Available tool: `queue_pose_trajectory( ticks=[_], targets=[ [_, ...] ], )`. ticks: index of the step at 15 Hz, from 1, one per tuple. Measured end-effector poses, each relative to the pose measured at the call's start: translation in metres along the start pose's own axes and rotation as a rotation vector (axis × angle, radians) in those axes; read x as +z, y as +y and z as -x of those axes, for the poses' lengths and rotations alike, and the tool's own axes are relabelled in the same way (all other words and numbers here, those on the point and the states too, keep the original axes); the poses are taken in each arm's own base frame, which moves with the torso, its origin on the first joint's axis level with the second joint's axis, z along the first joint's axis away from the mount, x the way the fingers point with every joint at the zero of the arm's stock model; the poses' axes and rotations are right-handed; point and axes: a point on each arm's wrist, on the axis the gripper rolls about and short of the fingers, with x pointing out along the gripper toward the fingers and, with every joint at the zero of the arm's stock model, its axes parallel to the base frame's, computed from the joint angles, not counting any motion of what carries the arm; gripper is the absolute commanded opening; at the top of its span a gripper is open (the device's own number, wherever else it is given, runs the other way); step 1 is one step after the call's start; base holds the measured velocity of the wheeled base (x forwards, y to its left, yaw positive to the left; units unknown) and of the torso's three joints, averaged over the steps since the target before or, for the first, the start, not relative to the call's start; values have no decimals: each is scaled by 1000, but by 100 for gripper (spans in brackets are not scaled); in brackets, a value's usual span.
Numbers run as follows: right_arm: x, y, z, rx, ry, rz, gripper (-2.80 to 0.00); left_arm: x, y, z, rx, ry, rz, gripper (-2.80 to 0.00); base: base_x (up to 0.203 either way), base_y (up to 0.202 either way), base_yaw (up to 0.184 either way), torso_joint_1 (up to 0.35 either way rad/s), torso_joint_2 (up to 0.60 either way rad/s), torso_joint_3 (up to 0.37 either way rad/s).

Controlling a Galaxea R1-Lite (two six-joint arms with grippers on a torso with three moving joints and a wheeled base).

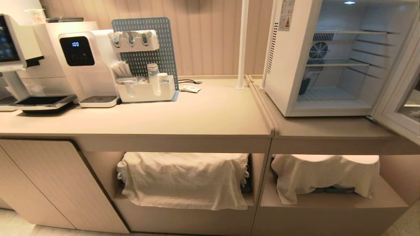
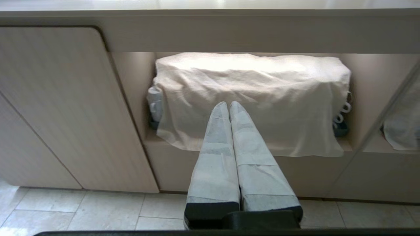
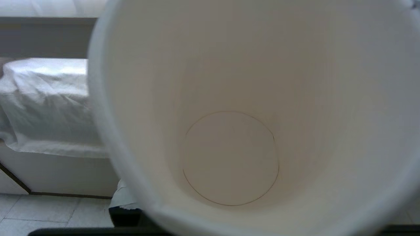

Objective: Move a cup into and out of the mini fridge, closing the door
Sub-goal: Put the paper cup in the freezer

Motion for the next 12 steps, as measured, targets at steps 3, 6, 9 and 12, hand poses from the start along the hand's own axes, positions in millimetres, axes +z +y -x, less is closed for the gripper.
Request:
queue_pose_trajectory(
  ticks=[3, 6, 9, 12],
  targets=[
    [0, 0, 0, 0, -1, 2, -280, 0, 0, 0, -2, 0, -6, -280, 1, -192, 0, 3, 1, 2],
    [0, 0, 0, 1, 0, -2, -280, 0, 0, 0, 0, 0, -2, -280, 1, -193, 1, 2, 0, 3],
    [0, 0, 0, 0, 1, -3, -280, 0, 0, 0, -2, 0, -3, -280, 1, -194, 0, 0, 3, 4],
    [0, 0, 0, 0, 1, -5, -280, 0, 0, 0, -1, 0, 4, -280, 0, -91, 0, 2, -1, 3]
  ],
)
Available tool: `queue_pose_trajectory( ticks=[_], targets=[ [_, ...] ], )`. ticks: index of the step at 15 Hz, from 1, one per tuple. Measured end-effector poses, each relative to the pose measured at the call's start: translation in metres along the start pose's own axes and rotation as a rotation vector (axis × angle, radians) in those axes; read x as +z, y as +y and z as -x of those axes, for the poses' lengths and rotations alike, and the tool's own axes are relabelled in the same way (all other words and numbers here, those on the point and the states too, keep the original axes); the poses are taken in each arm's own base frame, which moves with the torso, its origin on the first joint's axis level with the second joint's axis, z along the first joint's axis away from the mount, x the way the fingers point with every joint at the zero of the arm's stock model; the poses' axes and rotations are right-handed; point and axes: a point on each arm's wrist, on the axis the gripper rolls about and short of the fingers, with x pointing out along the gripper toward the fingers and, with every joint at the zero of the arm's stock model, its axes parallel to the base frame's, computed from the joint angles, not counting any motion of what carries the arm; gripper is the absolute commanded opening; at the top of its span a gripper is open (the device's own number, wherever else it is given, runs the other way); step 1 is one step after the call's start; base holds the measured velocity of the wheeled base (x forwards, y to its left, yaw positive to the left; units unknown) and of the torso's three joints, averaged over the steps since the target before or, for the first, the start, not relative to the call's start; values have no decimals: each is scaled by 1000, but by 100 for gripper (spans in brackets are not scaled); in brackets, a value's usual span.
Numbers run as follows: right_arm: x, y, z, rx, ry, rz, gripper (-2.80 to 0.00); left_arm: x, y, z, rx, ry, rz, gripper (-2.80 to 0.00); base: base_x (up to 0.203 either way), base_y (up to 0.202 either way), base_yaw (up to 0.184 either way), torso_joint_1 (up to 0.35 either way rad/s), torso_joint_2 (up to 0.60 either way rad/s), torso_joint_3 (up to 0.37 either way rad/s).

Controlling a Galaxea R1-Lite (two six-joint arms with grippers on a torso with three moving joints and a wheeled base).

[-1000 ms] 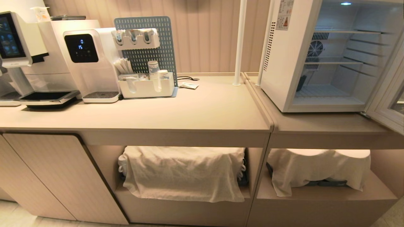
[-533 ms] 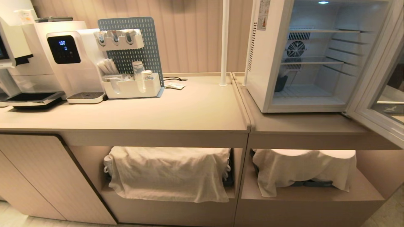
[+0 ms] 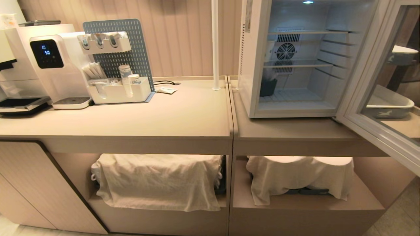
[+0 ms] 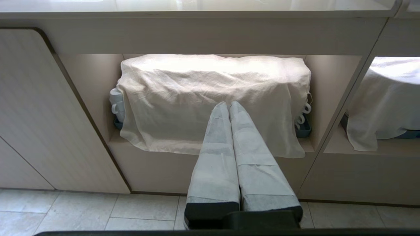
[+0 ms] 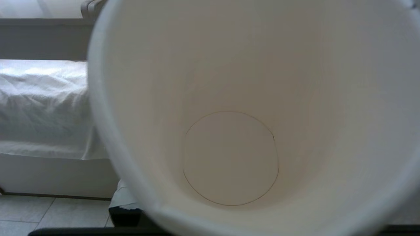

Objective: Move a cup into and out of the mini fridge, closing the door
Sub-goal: Put the paper cup in the freezer

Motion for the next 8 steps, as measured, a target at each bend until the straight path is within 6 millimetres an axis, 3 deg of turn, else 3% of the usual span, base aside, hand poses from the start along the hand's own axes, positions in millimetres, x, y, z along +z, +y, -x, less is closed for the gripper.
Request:
queue_pose_trajectory(
  ticks=[5, 8],
  targets=[
    [0, 0, 0, 1, 0, 0, -280, 0, 0, 0, 0, 0, 1, -280, 0, 0, 0, 0, 0, 0],
    [0, 0, 0, 0, 0, 0, -280, 0, 0, 0, 0, 0, -4, -280, 150, 0, -1, 0, 4, 2]
  ],
)
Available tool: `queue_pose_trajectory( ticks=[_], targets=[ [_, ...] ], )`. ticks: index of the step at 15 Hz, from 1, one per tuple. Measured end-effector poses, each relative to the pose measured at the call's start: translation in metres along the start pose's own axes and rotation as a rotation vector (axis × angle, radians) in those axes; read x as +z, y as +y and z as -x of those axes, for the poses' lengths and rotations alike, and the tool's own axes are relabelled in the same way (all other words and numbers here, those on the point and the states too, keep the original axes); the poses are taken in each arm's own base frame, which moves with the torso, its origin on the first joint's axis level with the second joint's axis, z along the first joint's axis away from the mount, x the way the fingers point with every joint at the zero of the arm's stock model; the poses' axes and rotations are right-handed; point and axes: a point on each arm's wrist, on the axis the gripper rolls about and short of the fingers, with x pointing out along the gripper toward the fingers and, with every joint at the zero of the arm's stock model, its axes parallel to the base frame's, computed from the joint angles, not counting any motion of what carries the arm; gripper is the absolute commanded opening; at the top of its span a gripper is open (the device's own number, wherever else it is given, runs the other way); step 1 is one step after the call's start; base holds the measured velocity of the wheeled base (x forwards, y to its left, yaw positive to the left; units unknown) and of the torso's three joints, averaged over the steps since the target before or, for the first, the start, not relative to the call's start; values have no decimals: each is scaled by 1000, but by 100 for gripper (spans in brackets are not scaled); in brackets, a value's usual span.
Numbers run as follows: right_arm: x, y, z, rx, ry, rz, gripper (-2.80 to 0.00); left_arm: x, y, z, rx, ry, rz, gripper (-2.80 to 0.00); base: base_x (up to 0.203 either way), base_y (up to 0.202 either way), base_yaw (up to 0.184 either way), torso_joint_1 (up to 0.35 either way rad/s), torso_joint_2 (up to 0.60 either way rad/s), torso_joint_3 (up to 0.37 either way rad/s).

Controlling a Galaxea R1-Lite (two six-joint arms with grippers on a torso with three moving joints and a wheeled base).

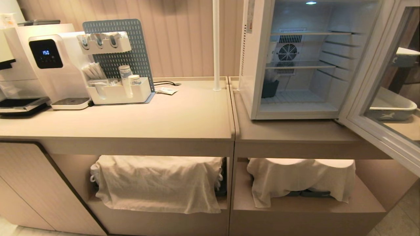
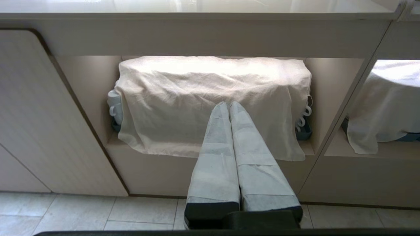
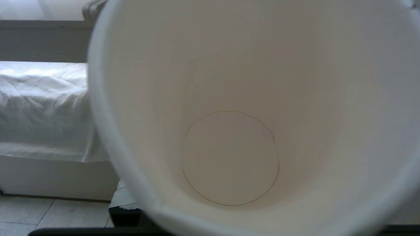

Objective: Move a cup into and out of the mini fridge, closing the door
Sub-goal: Put the paper cup in the freezer

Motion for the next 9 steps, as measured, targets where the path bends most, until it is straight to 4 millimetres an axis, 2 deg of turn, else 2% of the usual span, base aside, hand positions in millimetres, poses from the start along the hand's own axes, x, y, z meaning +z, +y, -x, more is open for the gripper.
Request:
queue_pose_trajectory(
  ticks=[7, 9],
  targets=[
    [0, 0, 0, -1, 0, 1, -280, 0, 0, 0, 1, -1, 2, -280, 195, 0, 0, 3, 2, 1],
    [0, 0, 0, -1, 1, 2, -280, 0, 0, 0, 1, -1, 3, -280, 107, 0, 0, 4, 7, 2]
  ],
)
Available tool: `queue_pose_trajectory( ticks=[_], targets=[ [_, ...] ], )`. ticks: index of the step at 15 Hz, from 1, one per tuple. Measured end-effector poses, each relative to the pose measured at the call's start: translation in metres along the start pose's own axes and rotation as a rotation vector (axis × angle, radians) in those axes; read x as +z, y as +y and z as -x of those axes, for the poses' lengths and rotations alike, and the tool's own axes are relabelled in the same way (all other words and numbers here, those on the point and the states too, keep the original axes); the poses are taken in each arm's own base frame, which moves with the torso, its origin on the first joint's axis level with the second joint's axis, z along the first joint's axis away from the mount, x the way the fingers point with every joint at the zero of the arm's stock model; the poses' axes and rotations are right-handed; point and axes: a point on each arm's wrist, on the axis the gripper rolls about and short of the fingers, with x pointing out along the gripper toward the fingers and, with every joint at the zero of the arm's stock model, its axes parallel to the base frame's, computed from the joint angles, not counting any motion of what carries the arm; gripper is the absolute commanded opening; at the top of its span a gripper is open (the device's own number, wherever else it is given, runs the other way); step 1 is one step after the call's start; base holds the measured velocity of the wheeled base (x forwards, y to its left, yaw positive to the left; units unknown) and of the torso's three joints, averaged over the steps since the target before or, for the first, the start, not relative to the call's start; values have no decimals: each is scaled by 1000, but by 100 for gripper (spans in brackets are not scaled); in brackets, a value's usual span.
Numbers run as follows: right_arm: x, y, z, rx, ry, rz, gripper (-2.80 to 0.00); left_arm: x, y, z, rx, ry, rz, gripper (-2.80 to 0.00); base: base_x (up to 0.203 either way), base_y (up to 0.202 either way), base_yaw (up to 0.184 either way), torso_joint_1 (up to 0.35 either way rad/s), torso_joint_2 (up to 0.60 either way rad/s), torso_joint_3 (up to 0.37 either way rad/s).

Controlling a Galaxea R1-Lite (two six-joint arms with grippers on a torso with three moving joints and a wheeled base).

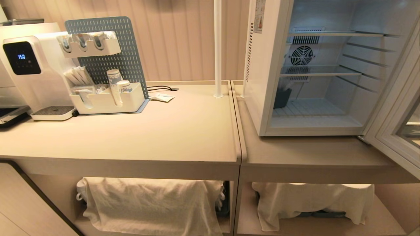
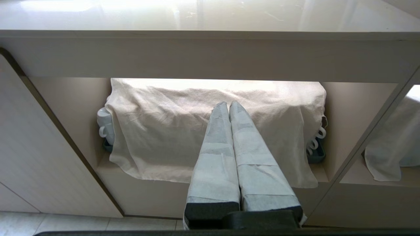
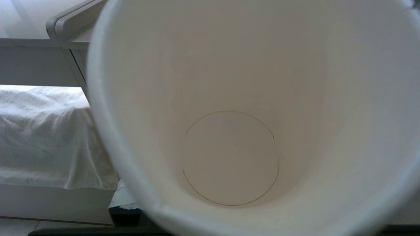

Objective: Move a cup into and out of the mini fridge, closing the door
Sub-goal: Put the paper cup in the freezer

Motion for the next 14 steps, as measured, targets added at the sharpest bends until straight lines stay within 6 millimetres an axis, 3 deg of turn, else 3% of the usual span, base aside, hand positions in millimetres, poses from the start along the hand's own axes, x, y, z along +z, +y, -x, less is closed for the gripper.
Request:
queue_pose_trajectory(
  ticks=[4, 7, 11, 14],
  targets=[
    [1, 0, 0, -2, -4, 1, -280, 0, 0, 0, 0, 0, 0, -280, 0, 0, 0, 0, 0, 0],
    [25, -1, 8, 3, -31, -14, -280, 0, 0, 0, 1, 0, 0, -280, 0, 0, 0, 0, 0, 0],
    [113, -4, 24, 39, 66, -124, -280, 0, 0, 0, 0, 0, 0, -280, 0, 0, 0, 0, 0, 0],
    [185, -7, -7, 73, 232, -212, -280, 0, 0, 0, 1, 0, 0, -280, 0, 0, 0, 0, 0, 0]
  ],
)
